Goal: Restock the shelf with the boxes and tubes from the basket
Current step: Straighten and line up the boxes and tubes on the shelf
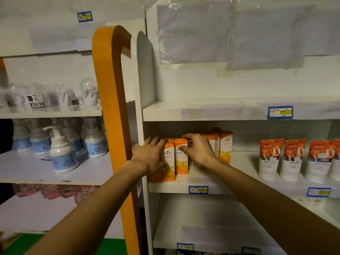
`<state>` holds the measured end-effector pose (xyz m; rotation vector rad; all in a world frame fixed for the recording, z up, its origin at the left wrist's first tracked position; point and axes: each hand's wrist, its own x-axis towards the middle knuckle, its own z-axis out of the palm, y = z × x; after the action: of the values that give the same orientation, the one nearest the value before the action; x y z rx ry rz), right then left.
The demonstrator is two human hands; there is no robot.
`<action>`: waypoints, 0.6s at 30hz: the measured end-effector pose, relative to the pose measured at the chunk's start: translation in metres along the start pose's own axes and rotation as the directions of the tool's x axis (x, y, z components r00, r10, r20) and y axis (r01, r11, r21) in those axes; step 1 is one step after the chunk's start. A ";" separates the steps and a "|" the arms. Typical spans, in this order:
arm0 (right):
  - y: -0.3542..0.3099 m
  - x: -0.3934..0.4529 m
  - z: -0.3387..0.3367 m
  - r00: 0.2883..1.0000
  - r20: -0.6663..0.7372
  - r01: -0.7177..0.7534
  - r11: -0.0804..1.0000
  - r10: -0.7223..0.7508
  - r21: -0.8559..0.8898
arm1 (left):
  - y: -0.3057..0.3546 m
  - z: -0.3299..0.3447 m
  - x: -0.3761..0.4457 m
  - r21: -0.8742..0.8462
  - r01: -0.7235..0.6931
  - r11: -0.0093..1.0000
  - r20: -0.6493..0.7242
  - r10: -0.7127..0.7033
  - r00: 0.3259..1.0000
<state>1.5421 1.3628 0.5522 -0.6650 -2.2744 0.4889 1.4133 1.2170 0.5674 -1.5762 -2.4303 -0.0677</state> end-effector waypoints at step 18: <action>0.016 -0.011 -0.036 0.976 -0.125 0.127 0.935 -0.177 -0.331 | 0.015 -0.017 -0.006 0.024 0.130 0.991 -0.109 -0.127 0.986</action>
<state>1.5799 1.3743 0.5624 -0.6514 -2.2551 -0.0119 1.4324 1.2145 0.5812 -1.3645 -2.4340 -0.1334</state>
